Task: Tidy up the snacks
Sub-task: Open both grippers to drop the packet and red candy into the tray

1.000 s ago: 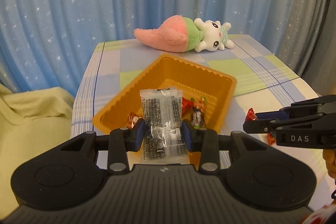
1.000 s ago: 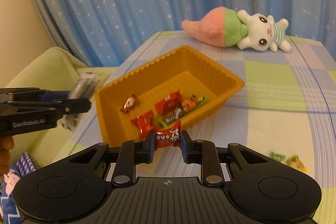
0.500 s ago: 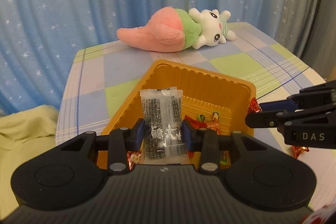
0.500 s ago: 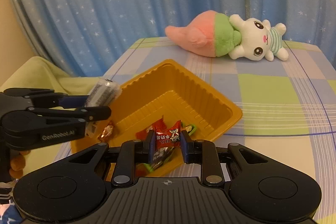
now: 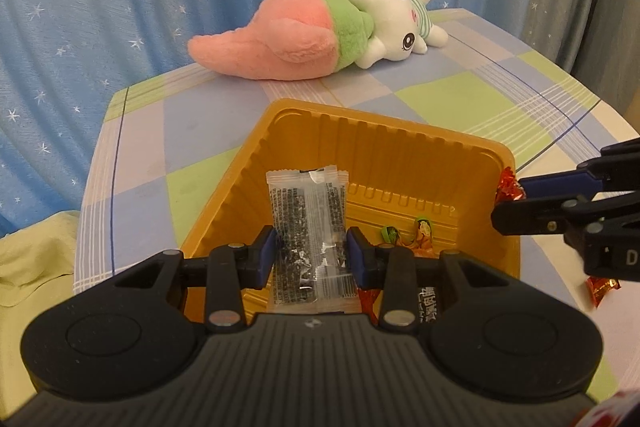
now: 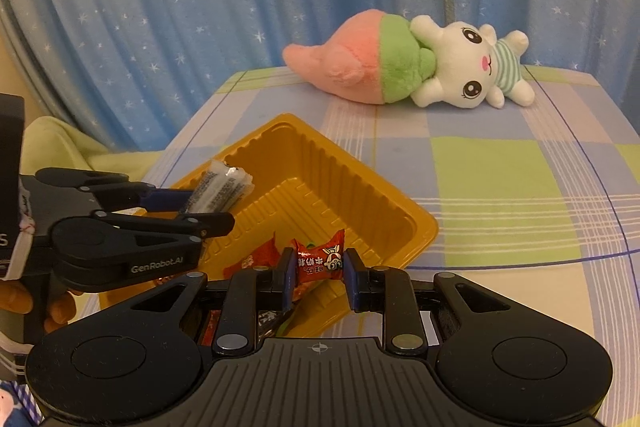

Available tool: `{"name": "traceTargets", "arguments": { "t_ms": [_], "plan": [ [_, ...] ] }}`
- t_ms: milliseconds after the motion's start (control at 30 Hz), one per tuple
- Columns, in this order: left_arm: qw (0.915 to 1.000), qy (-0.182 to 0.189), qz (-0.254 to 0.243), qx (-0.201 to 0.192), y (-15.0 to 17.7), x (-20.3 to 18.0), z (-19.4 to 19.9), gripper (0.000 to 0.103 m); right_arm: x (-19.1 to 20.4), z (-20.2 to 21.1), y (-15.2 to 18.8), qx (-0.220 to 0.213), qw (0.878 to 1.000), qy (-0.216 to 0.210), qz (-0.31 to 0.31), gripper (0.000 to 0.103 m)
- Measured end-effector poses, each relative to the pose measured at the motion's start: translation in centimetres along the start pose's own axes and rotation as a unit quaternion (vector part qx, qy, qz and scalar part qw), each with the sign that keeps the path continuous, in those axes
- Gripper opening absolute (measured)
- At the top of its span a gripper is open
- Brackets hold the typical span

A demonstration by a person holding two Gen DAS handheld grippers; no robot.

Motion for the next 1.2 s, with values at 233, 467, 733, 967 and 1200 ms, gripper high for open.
{"name": "traceTargets", "arguments": {
  "t_ms": [233,467,733,967,1200],
  "plan": [
    [0.9999,0.004,0.015,0.002,0.3,0.2,0.0,0.035,-0.4,0.1,-0.2,-0.004,1.000,0.000,-0.007,0.026],
    [0.9986,0.002,0.053,0.002,1.0,1.6,2.1,0.035,-0.5,0.4,-0.6,-0.009,1.000,-0.004,-0.003,0.026],
    [0.9936,-0.010,0.112,0.005,2.0,3.9,4.3,0.035,-0.4,-0.7,-0.9,0.000,1.000,-0.008,0.007,0.026],
    [0.9891,-0.023,0.145,0.012,2.6,5.3,4.5,0.035,0.3,-2.3,-1.4,0.007,1.000,-0.020,0.015,0.026],
    [0.9874,-0.026,0.156,0.012,3.0,5.6,4.9,0.037,1.1,-3.0,-2.9,-0.027,0.999,-0.033,0.016,0.026]
  ]
}}
Point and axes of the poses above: each gripper's, at about its wrist camera, not at the fingertips, and z roughly against the way its jaws point, x to its left, y to its underside, the point moved 2 cm from there along -z, roughly the way its jaws point, and after that the axes turned 3 degrees about z, right-handed, at the moved point
